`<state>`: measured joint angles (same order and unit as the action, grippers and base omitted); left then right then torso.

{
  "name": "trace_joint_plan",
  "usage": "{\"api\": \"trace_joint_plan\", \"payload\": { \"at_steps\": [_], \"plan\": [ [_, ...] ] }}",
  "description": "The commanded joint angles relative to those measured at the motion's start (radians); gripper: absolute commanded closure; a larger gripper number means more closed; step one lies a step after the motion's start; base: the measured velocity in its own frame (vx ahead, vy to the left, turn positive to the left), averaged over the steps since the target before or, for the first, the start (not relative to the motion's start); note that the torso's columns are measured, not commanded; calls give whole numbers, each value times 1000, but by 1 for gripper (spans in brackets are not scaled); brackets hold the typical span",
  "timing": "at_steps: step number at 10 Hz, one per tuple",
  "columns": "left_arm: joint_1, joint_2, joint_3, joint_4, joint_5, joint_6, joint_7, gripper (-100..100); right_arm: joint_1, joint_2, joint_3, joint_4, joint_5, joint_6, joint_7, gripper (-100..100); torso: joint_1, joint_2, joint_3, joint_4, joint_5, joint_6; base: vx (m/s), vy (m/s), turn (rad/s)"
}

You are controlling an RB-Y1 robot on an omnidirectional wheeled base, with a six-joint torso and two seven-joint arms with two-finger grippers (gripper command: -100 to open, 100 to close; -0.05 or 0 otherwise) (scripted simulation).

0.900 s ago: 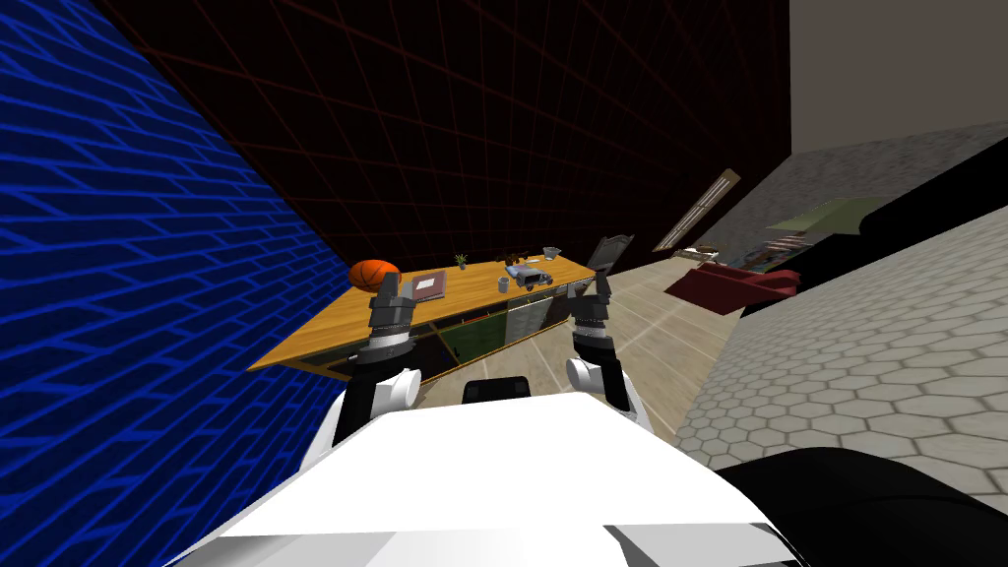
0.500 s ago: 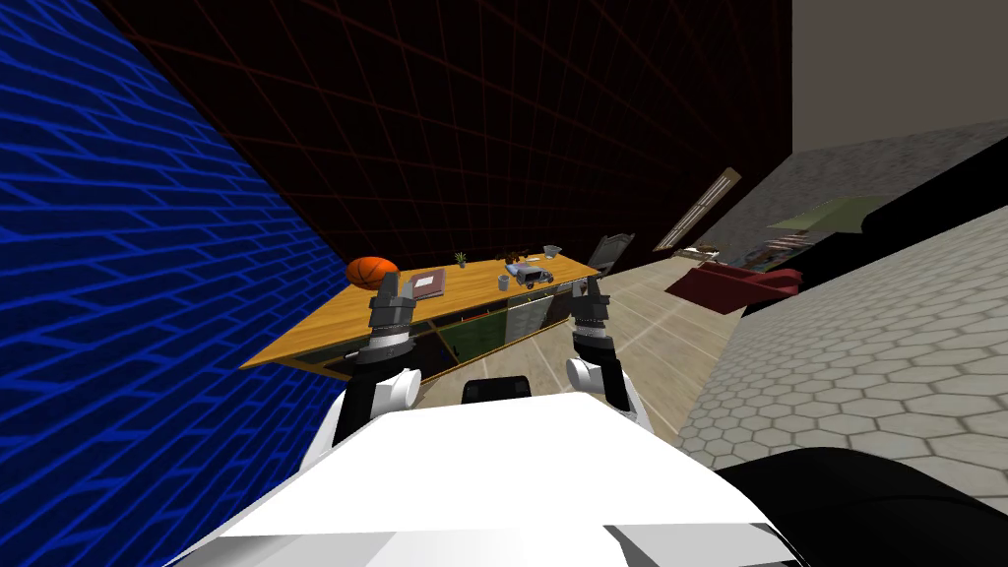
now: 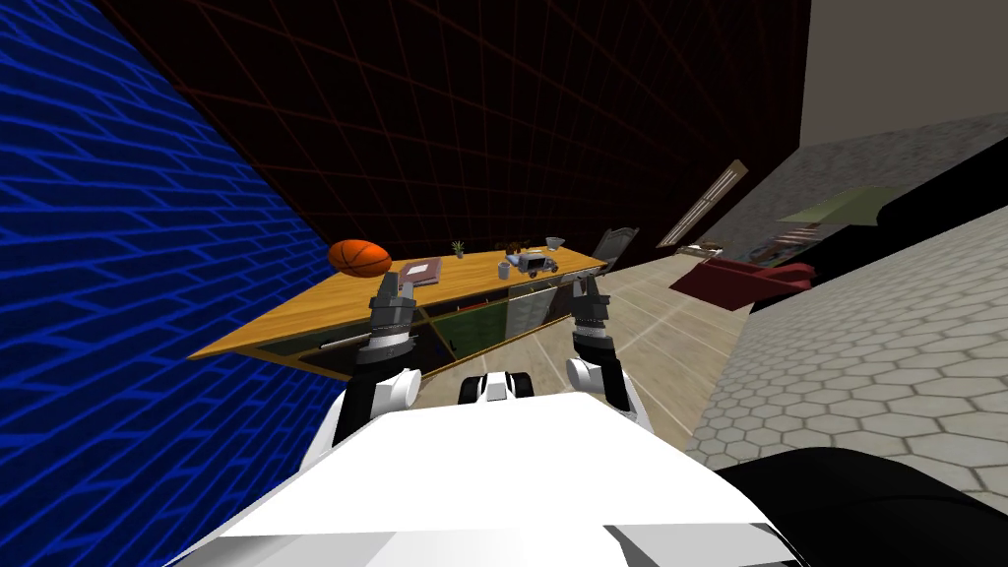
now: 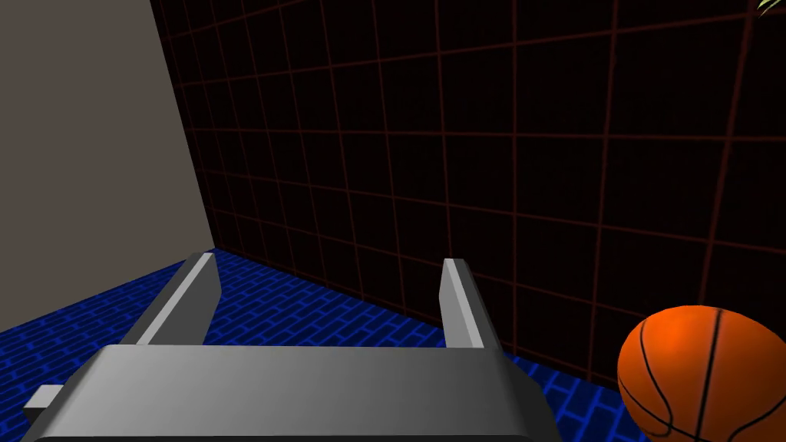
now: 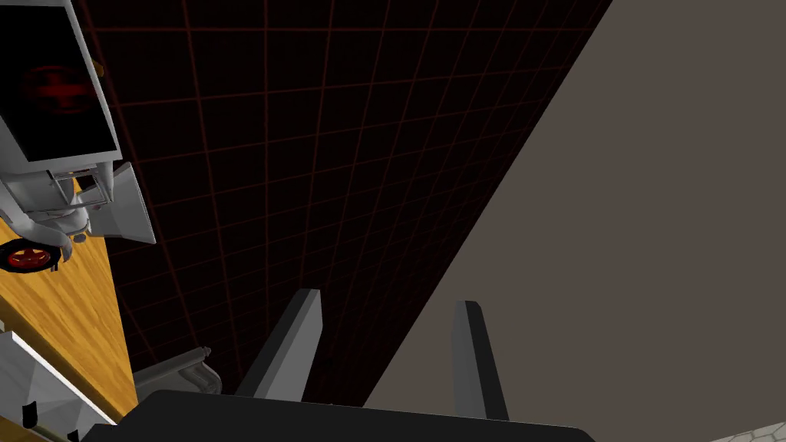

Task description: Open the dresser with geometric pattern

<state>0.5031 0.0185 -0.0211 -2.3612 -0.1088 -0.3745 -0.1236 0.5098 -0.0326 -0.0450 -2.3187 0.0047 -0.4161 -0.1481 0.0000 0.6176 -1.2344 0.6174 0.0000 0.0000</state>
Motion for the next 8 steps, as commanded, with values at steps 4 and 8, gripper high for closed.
{"api": "trace_joint_plan", "payload": {
  "at_steps": [4, 8],
  "plan": [
    [-7, 74, 7, 70, 8, -55, 5, -100, 0, 0, 0, 0, 0, 0, 0, 0, -1, 118, -241, 119, 0, 0, 27, -31, 23],
    [-16, 106, 17, 163, 20, -135, 11, -100, 0, 0, 0, 0, 0, 0, 0, 0, -1, 120, -242, 120, 0, 0, 48, -53, 32]
  ]
}}
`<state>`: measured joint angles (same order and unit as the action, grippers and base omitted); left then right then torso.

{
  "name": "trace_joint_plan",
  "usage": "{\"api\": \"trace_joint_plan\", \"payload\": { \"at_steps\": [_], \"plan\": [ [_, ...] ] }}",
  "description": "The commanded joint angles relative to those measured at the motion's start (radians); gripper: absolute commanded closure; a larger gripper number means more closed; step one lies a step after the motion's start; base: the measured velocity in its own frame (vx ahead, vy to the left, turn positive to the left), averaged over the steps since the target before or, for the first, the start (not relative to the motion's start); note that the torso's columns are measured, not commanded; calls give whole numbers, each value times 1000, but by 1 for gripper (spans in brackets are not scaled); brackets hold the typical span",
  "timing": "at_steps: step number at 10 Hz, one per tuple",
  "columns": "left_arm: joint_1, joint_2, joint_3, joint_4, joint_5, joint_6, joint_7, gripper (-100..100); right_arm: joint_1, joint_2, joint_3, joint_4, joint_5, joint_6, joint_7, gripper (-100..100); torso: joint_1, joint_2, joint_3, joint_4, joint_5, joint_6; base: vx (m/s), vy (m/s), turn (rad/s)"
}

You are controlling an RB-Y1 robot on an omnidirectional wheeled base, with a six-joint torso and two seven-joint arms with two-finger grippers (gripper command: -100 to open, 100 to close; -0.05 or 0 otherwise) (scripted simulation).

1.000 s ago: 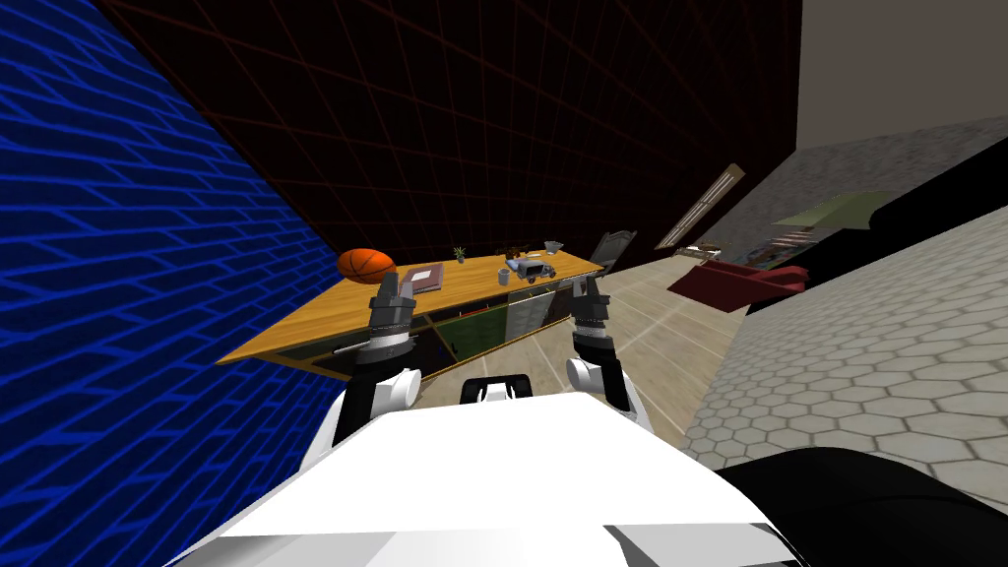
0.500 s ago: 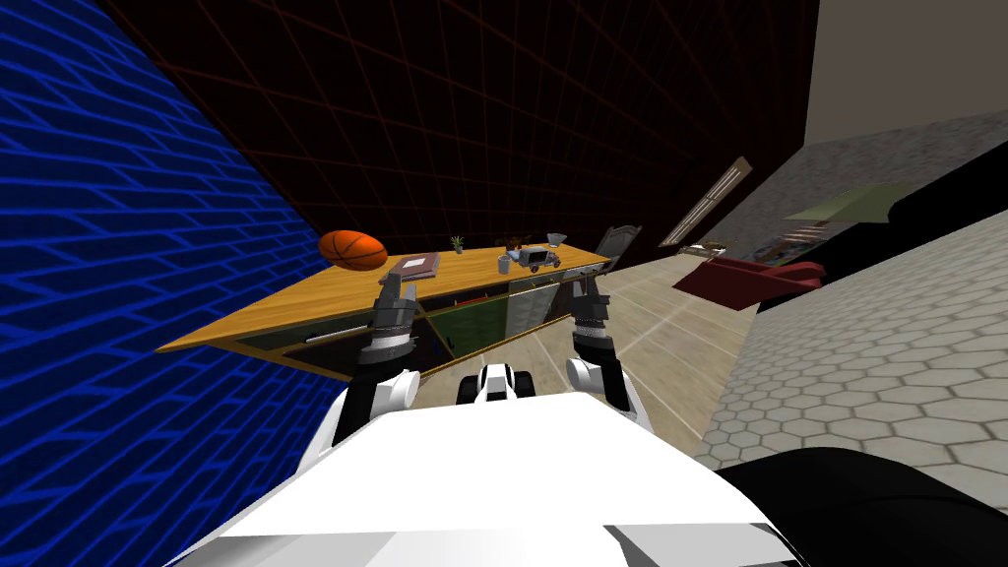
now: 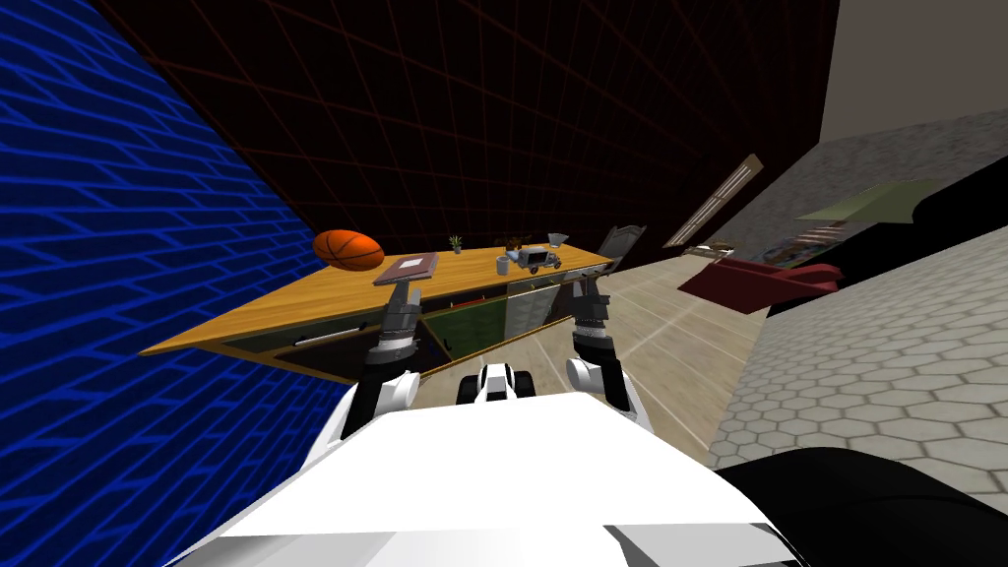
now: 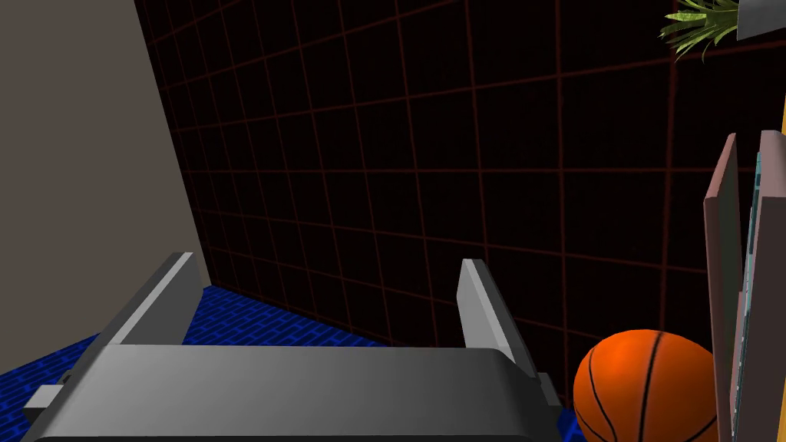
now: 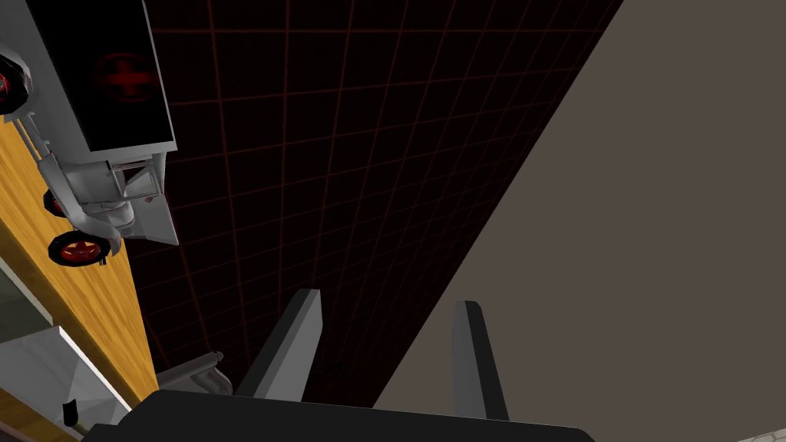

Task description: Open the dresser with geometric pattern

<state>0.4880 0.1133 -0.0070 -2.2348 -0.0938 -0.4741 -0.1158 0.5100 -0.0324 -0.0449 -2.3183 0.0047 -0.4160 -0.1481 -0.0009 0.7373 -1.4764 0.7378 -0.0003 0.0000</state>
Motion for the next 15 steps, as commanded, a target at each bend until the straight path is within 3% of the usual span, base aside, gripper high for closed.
{"api": "trace_joint_plan", "payload": {
  "at_steps": [1, 11, 15],
  "plan": [
    [-4, 18, 6, 63, 8, -59, 5, -100, 0, 0, 0, 0, 0, 0, 0, 0, 0, 0, 0, 0, 0, 0, 63, -60, 46],
    [-32, 44, 39, 351, 44, -313, 24, -100, 0, 0, 0, 0, 0, 0, 0, 0, 0, 1, 0, 0, 0, 0, 59, -70, 43],
    [-40, 41, 47, 438, 54, -376, 29, -100, 0, 0, 0, 0, 0, 0, 0, 0, 1, 1, 0, 0, 0, 0, 55, -59, 33]
  ]
}}
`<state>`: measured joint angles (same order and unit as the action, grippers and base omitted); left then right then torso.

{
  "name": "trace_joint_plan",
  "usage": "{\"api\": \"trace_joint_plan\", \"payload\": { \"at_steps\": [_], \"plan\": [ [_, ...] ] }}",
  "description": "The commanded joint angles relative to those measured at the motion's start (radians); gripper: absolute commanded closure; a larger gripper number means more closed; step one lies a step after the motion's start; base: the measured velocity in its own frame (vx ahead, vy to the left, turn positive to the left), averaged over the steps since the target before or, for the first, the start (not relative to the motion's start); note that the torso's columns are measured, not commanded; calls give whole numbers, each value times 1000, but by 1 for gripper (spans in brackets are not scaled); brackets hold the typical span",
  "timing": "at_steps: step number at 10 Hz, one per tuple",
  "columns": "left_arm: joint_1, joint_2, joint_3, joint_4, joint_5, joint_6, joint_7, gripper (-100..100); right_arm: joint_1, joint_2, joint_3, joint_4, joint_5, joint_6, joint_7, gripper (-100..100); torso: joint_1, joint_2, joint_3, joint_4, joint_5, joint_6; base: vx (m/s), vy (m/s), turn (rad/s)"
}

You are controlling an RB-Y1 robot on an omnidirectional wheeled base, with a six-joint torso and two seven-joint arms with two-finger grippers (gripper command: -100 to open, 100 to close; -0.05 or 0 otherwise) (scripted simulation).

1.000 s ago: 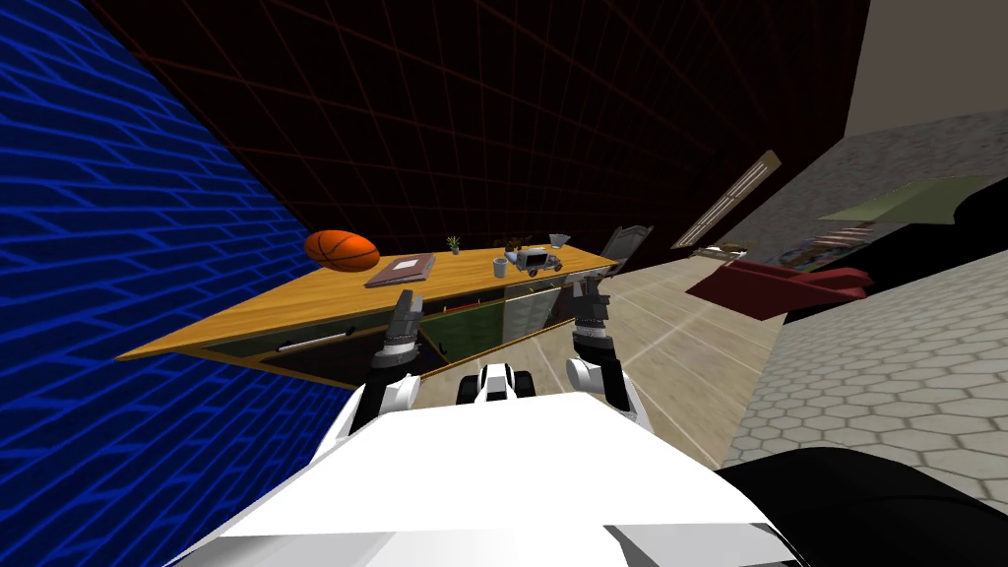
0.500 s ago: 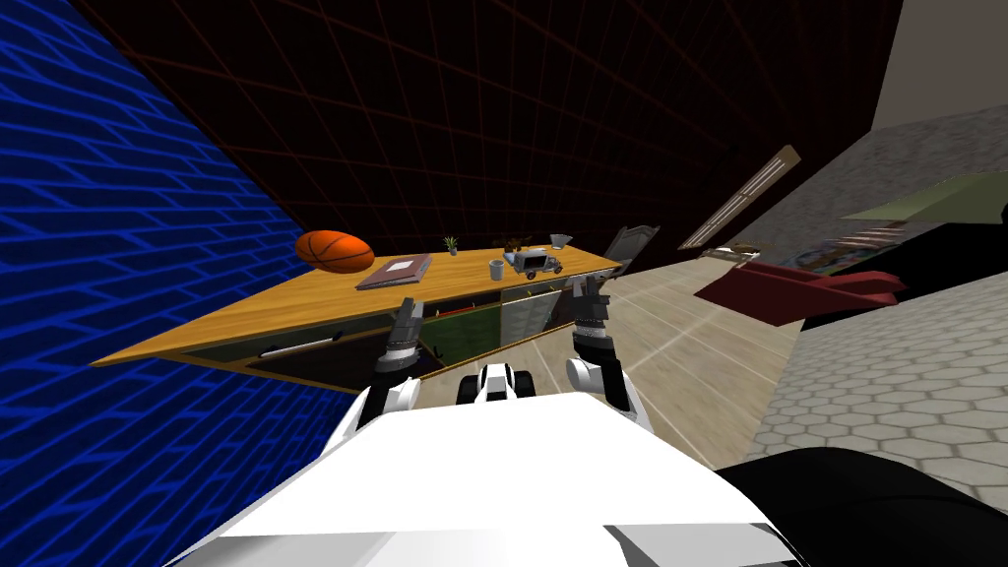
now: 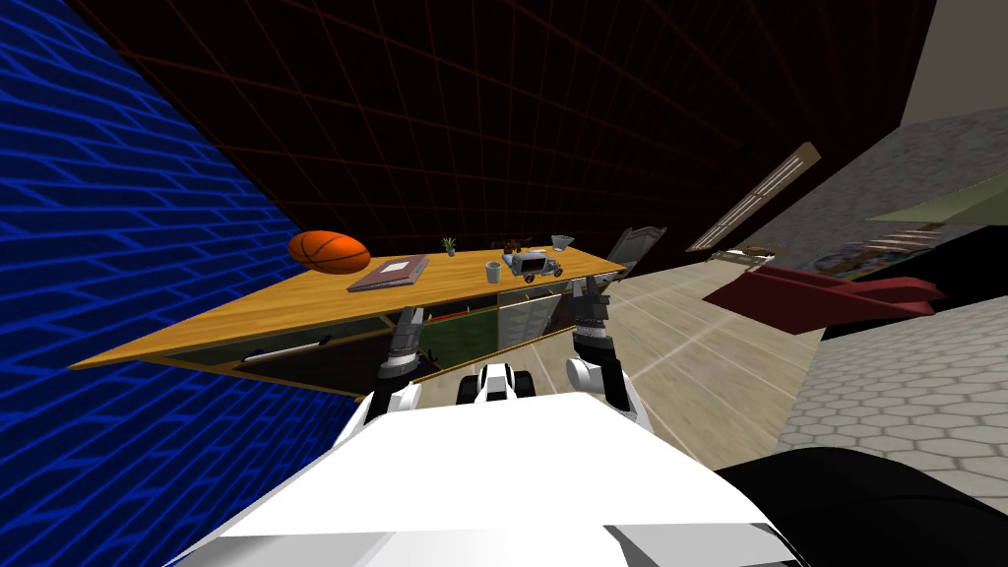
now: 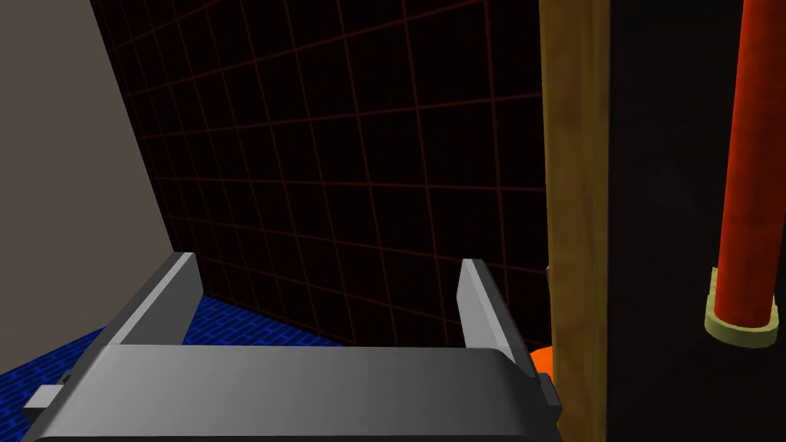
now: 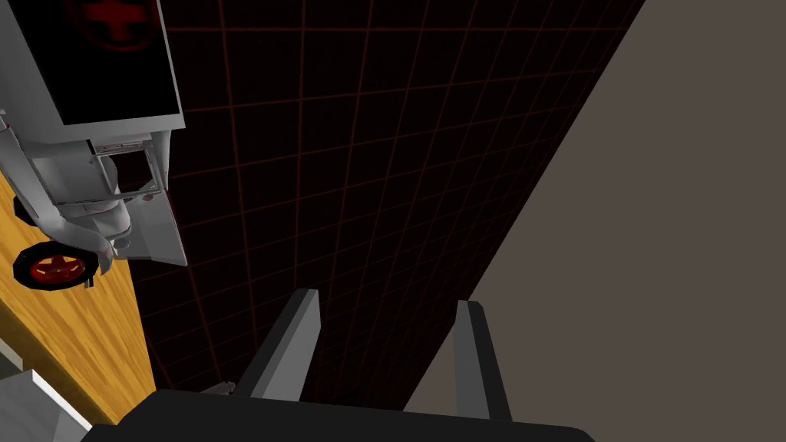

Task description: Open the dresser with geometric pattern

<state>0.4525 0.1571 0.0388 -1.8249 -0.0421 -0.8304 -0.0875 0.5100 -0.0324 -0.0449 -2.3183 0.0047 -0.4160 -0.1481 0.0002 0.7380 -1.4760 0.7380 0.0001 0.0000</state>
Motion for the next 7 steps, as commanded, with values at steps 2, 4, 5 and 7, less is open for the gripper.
{"api": "trace_joint_plan", "payload": {
  "at_steps": [2, 4, 5, 7],
  "plan": [
    [-13, -7, 10, 101, 12, -83, 6, -100, 0, 0, 0, 0, 0, 0, 0, 0, 1, 1, 1, 0, 0, 0, 48, -57, 40],
    [-18, -9, 14, 151, 16, -114, 9, -100, 0, 0, 0, 0, 0, 0, 0, 0, -3, -2, -1, 0, -1, 0, 68, -86, 43],
    [-22, -13, 18, 186, 21, -145, 11, -100, 0, 0, 0, 0, 0, 0, 0, 0, 0, 0, 0, 0, 0, 0, 47, -48, 30],
    [-27, -16, 22, 234, 26, -176, 14, -100, 0, 0, 0, 0, 0, 0, 0, 0, 0, 0, 0, 0, 0, 0, 51, -62, 39]
  ]
}}
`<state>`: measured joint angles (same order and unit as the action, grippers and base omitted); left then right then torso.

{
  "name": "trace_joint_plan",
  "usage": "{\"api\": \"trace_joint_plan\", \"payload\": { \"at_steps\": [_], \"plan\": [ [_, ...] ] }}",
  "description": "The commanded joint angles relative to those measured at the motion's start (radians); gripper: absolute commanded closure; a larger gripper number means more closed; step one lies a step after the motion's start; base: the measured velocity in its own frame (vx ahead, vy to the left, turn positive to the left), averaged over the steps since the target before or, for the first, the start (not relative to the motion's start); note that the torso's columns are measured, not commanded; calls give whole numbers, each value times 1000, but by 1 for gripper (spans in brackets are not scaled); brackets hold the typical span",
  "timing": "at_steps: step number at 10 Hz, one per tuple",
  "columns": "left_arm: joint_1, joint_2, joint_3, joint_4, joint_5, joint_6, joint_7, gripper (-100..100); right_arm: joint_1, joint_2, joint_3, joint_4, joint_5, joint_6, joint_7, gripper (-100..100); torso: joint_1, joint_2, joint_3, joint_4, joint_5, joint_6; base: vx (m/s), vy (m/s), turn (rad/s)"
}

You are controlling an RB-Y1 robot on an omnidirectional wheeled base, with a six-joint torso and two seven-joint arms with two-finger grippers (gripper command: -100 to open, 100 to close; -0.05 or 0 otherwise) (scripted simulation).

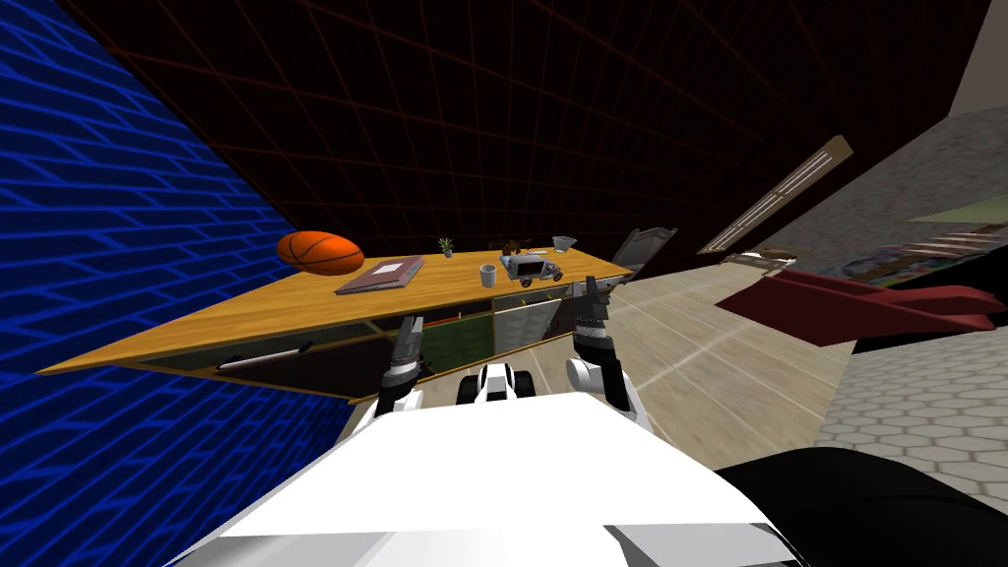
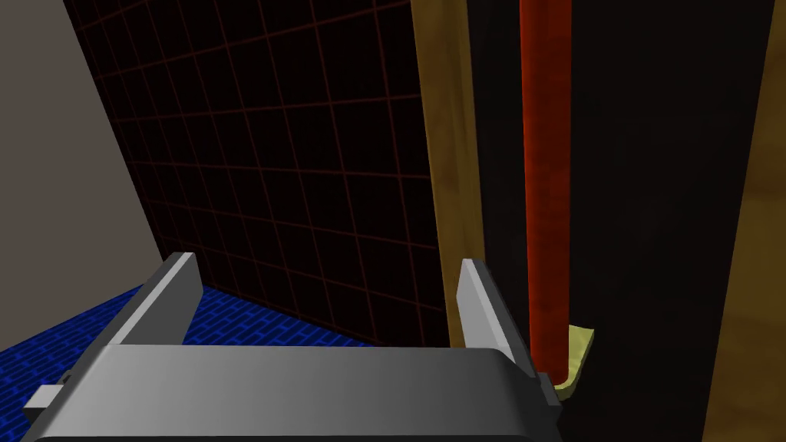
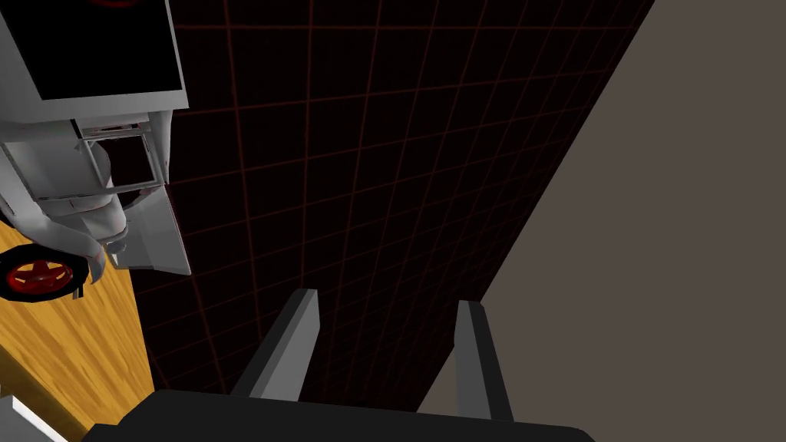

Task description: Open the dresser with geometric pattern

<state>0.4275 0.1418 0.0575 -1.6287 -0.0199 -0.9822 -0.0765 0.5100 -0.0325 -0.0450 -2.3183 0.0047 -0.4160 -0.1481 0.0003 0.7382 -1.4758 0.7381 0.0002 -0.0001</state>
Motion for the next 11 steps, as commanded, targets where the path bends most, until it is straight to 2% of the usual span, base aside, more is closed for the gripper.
{"api": "trace_joint_plan", "payload": {
  "at_steps": [1, 2, 3, 4, 5, 7, 8, 11],
  "plan": [
    [-6, -4, 7, 76, 8, -54, 6, -100, 0, 0, 0, 0, 0, 0, 0, 0, 0, 0, 0, 0, 0, 1, 37, -47, 46],
    [-6, -4, 7, 78, 8, -54, 6, -100, 0, 0, 0, 0, 0, 0, 0, 0, 1, -2, 0, -3, 3, 1, 24, -37, 26],
    [-10, -8, 11, 117, 13, -83, 8, -100, 0, 0, 0, 0, 0, 0, 0, 0, 2, -5, -2, -5, 4, 3, 35, -33, 29],
    [-10, -8, 11, 119, 13, -83, 8, -100, 0, 0, 0, 0, 0, 0, 0, 0, 2, -8, -3, -7, 5, 3, 28, -30, 24],
    [-15, -12, 15, 145, 17, -112, 11, -100, 0, 0, 0, 0, 0, 0, 0, 0, 2, -9, -4, -8, 6, 4, 28, -44, 42],
    [-15, -12, 15, 158, 17, -112, 11, -100, 0, 0, 0, 0, 0, 0, 0, 0, 2, -12, -4, -11, 8, 5, 18, -26, 14],
    [-19, -16, 19, 192, 22, -139, 13, -100, 0, 0, 0, 0, 0, 0, 0, 0, 3, -13, -5, -12, 9, 6, 27, -36, 23],
    [-23, -19, 22, 234, 26, -166, 16, -100, 0, 0, 0, 0, 0, 0, 0, 0, 3, -17, -6, -15, 11, 6, 31, -38, 28]
  ]
}}
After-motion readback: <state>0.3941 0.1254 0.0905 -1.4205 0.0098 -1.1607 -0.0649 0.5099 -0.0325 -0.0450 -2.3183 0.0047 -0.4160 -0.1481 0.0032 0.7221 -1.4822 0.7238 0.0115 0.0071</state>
